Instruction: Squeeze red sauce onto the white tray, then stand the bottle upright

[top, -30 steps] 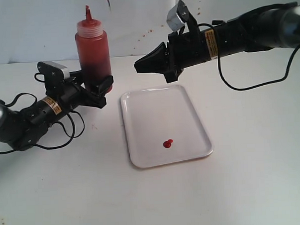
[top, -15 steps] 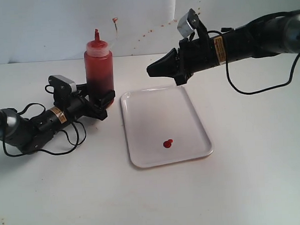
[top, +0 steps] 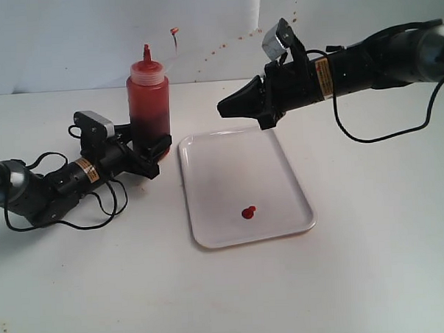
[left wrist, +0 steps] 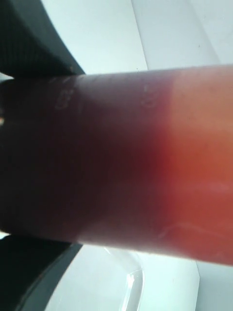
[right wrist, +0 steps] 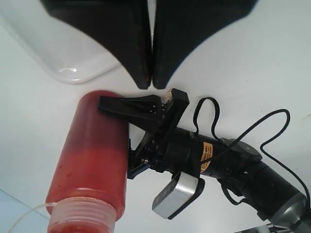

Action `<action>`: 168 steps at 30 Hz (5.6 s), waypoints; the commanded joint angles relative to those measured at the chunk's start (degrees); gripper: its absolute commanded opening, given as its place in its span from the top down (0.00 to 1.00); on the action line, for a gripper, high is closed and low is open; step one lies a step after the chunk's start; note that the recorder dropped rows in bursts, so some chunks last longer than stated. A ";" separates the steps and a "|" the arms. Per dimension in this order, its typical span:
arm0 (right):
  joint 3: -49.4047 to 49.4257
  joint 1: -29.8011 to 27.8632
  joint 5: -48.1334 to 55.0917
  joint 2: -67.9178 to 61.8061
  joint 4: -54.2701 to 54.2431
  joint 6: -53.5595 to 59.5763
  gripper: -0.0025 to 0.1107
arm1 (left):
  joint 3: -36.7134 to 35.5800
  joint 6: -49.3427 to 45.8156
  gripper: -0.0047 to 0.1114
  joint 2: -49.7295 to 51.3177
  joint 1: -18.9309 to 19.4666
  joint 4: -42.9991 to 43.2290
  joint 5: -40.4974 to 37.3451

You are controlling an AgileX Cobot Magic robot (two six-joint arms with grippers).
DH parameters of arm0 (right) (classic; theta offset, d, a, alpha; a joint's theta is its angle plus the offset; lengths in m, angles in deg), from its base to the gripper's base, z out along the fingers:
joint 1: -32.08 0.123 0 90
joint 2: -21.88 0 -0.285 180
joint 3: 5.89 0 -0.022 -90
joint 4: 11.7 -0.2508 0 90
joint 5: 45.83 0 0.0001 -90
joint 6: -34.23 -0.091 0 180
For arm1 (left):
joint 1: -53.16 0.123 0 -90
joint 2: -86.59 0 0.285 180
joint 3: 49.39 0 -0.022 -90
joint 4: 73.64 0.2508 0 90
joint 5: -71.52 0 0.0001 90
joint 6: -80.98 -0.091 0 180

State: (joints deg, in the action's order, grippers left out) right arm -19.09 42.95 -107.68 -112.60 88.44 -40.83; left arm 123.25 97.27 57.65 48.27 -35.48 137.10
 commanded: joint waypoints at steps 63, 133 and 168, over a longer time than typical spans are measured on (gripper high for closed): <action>-0.29 -0.26 0.31 -0.22 -2.44 0.39 0.98 | -6.83 39.37 0.14 -16.68 26.70 61.78 4.38; -0.29 -3.44 14.11 -0.22 -2.18 -0.20 0.98 | -40.93 38.86 0.96 -71.94 19.75 36.74 4.38; -0.29 -3.44 14.11 -0.22 -2.18 -0.26 0.98 | -51.56 38.92 0.96 -124.63 17.29 36.15 4.38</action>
State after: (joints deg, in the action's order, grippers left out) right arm -19.09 39.49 -93.73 -113.02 86.74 -41.04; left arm 72.06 136.46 -66.71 67.31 0.74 141.46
